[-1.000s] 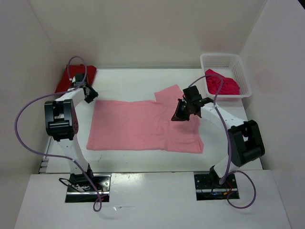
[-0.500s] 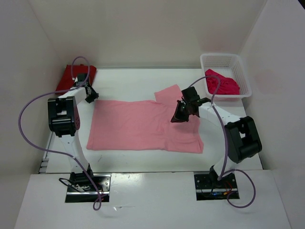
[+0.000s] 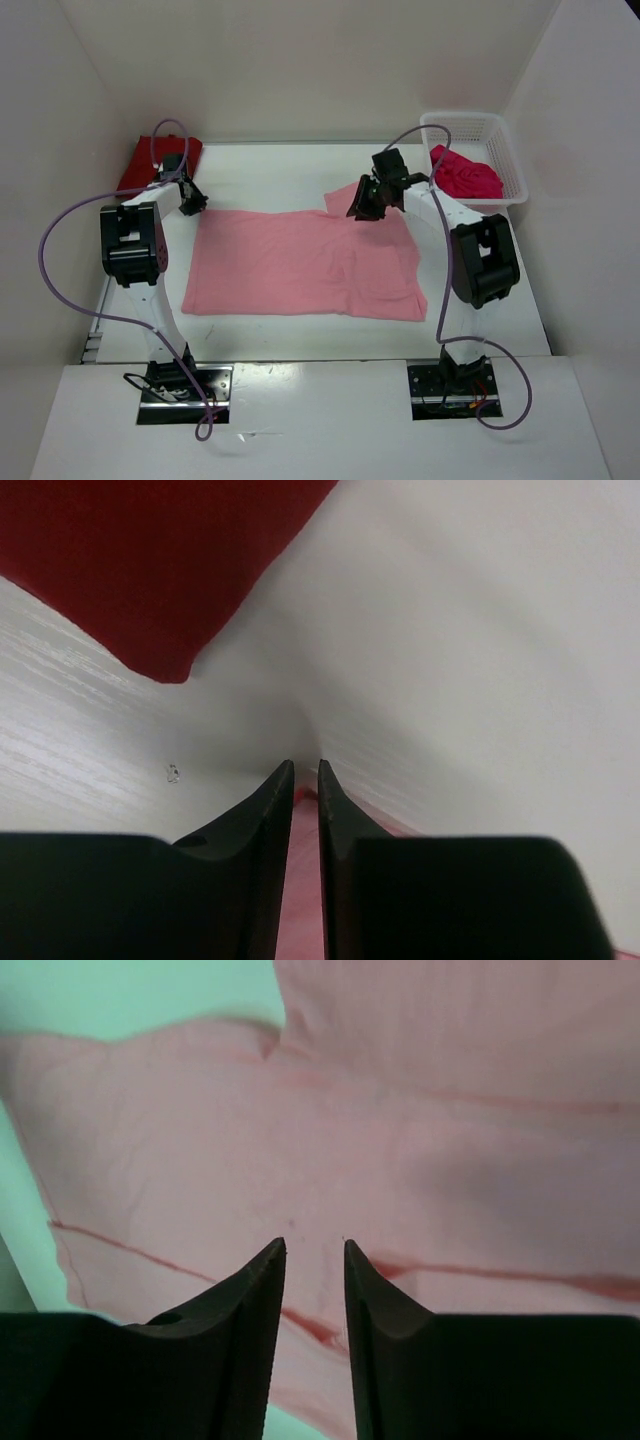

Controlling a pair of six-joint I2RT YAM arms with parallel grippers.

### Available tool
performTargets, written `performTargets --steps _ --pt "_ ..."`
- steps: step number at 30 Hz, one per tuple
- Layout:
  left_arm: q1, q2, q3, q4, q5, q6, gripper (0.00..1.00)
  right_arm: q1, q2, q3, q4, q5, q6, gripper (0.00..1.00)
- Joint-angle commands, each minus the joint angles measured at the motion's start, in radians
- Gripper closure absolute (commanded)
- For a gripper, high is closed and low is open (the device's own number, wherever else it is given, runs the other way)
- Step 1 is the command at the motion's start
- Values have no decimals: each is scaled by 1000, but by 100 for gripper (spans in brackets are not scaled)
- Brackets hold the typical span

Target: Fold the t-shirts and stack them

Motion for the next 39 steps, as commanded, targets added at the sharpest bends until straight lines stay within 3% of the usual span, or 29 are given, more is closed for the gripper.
performTargets --steps 1,4,8,14,21,25,30,33,39 --pt "-2 12 -6 -4 10 20 79 -26 81 134 36 47 -34 63" --pt "-12 12 -6 -4 20 11 85 -47 180 305 24 119 -56 52" --pt "-12 3 -15 -4 11 1 92 -72 301 465 -4 222 -96 45" --pt "-12 -46 -49 5 20 -9 97 -92 509 741 -102 403 -142 43" --pt "-12 -77 -58 5 30 -18 100 -92 786 1152 -280 465 -186 47" --pt "-12 -77 -58 5 48 -28 100 -92 855 1227 -313 454 -186 50" --pt "-12 -77 -58 5 48 -28 100 -92 868 1209 -323 466 -186 51" --pt "-12 -77 -58 14 57 -28 100 -92 849 1186 -323 466 -186 65" --pt "-12 -77 -58 14 57 -37 100 -92 806 1105 -314 475 -177 66"
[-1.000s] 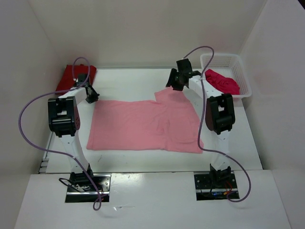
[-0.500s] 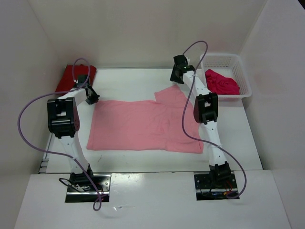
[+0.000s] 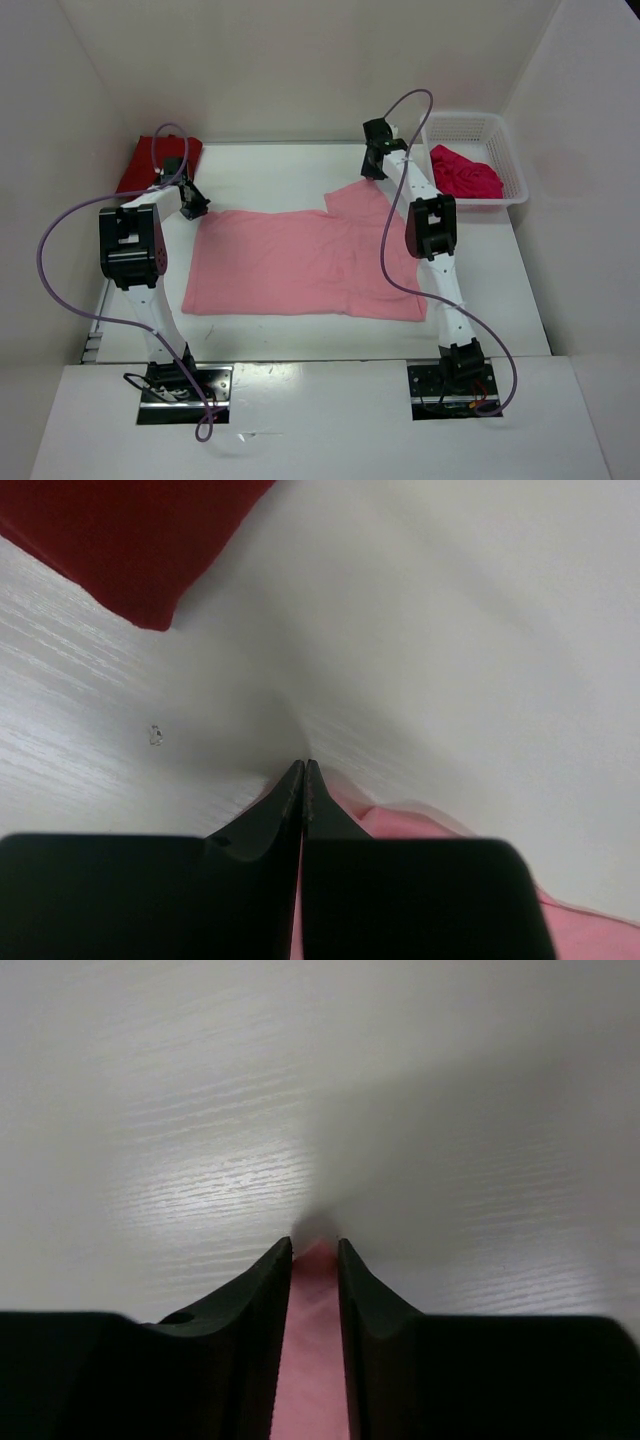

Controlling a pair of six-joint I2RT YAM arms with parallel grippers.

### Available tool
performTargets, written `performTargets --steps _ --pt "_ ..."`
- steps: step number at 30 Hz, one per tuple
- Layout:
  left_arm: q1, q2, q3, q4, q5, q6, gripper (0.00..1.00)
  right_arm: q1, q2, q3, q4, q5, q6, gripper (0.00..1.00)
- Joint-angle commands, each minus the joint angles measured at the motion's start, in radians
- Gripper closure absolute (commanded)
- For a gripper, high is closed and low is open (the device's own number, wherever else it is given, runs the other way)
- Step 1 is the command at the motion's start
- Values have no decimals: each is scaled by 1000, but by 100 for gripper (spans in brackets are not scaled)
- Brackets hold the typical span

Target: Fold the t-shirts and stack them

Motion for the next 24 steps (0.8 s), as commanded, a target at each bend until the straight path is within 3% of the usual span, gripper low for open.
performTargets --steps 1,4,5,10,14,24 --pt "-5 -45 -5 11 12 -8 100 2 -43 -54 -34 37 -5 72" --pt "-5 -36 -5 11 12 -8 100 2 -43 -29 -34 48 5 88" --pt "-5 -36 -5 11 12 -8 100 2 -43 -18 -34 48 5 98" --pt "-5 -57 -5 11 3 -8 100 2 -102 13 -55 37 15 100" --pt "-5 -112 -30 34 3 -27 100 2 -214 -85 -64 28 15 100" --pt "-5 -298 -157 23 -15 14 100 2 -762 -805 40 -29 25 100"
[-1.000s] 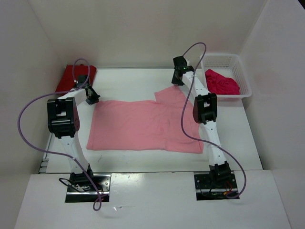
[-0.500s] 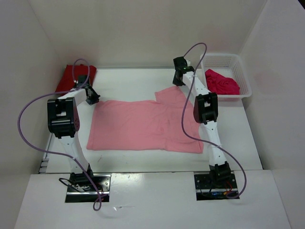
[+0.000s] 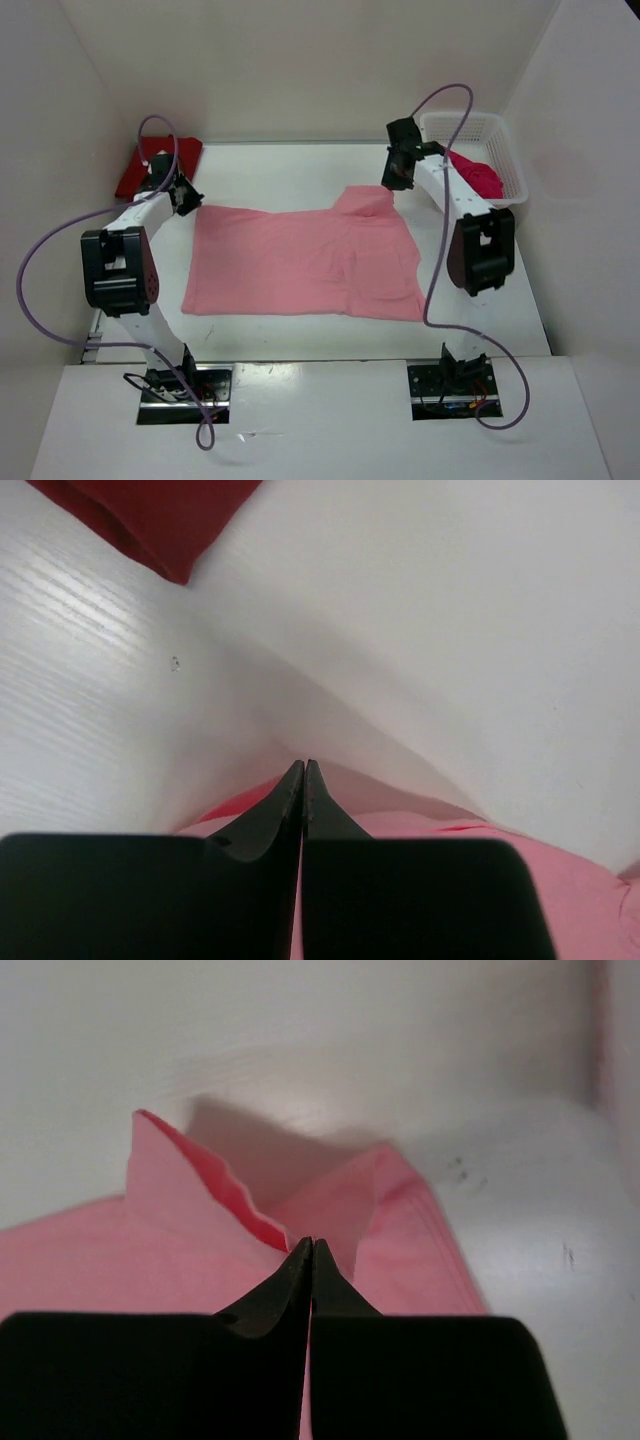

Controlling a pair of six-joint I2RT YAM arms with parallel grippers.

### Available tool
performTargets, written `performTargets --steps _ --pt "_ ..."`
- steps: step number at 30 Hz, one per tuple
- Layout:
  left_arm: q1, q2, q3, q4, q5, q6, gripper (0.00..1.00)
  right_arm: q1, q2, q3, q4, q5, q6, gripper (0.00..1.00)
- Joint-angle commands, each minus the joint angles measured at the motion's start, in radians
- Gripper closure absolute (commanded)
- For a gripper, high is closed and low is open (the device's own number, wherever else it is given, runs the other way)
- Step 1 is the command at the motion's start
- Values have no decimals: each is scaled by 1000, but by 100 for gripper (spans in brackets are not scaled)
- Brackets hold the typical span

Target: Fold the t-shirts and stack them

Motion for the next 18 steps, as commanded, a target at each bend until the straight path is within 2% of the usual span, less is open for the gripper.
performTargets --steps 1,5,11,15,18 --pt "-5 -83 -52 11 -13 23 100 2 -196 -168 43 -20 14 100" --pt "6 -180 -125 -8 -2 23 100 2 -357 -375 43 -29 25 100" --pt "43 -246 -213 -43 45 -6 100 2 -532 -577 -46 -57 34 100" --pt "81 -246 -231 -75 94 -6 100 2 -624 -648 -161 -66 57 100" --pt "92 -264 -253 -86 131 -17 100 2 -650 -625 -213 -52 85 100"
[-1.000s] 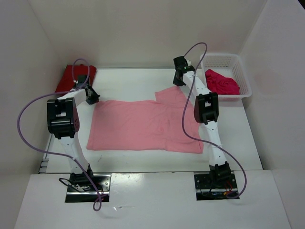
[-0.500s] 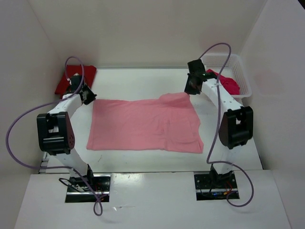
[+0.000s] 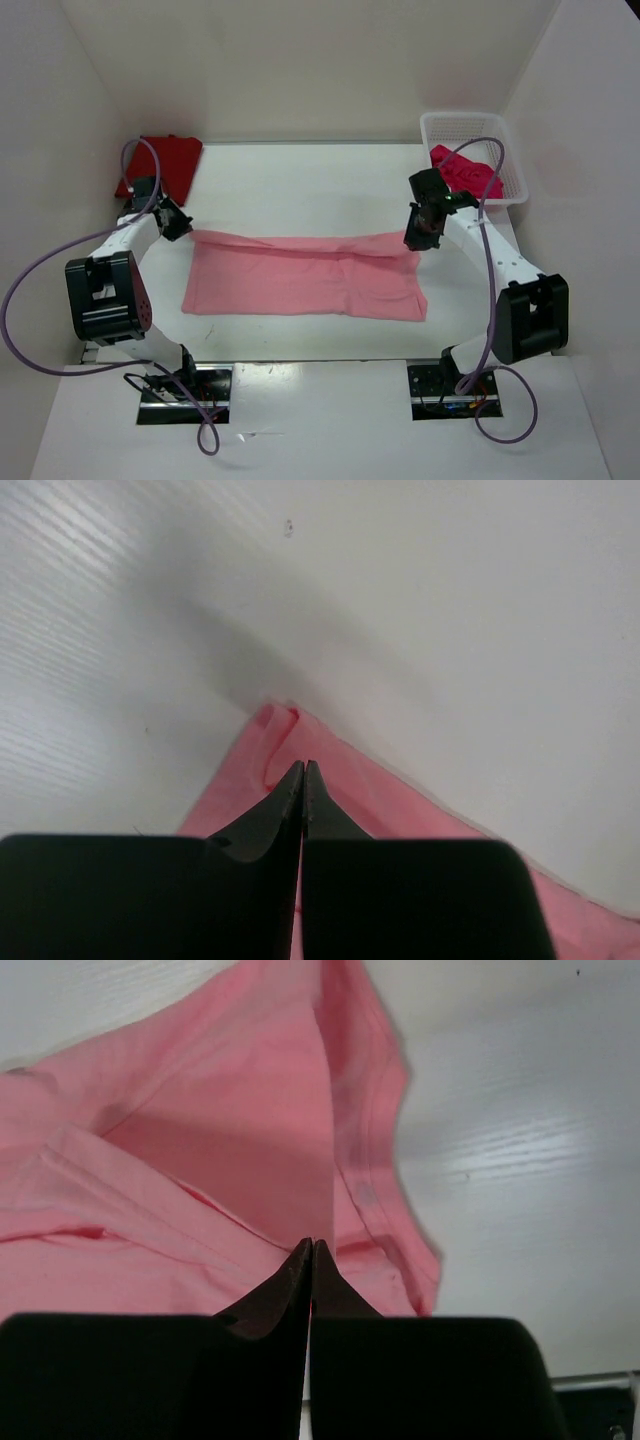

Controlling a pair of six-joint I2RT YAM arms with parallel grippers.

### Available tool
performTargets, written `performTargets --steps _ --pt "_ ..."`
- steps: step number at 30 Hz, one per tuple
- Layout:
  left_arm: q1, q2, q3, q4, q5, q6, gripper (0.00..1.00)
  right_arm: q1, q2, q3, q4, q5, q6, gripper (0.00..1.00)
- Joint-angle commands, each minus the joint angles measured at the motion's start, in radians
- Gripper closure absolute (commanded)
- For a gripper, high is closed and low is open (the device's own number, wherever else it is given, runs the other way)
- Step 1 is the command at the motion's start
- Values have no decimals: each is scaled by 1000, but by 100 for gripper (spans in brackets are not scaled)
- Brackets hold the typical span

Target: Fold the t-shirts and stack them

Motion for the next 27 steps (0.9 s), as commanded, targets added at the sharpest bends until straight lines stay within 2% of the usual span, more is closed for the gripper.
performTargets --steps 1,7,10,11,13,16,17,19,21,22,24,27 --pt "38 -42 -31 -18 72 -22 100 2 -66 23 -109 -3 39 100" --pt "60 -31 -56 -18 116 -22 98 2 -101 -26 -195 -14 49 100" --pt "69 -31 -81 -18 136 -41 92 2 -119 -26 -224 -29 69 97" --pt "81 -31 -94 -18 146 -50 88 2 -119 -26 -225 -29 79 91" --pt "107 -52 -107 -18 169 -62 78 2 -132 -26 -237 -29 79 88" --pt "132 -124 -125 -18 169 -122 66 2 -158 -26 -246 -29 79 76" --pt "132 -175 -125 -18 169 -135 64 2 -158 -26 -246 -38 79 69" --pt "132 -225 -125 5 187 -156 64 2 -158 -26 -226 -39 65 68" --pt "132 -226 -125 14 225 -156 66 2 -146 -26 -186 -72 37 77" --pt "97 -217 -125 33 225 -146 66 16 -120 -14 -138 -83 37 84" --pt "59 -204 -125 42 216 -128 66 34 -87 -3 -70 -118 37 100" --pt "-13 -204 -146 54 172 -107 66 124 -18 6 86 -154 80 100"
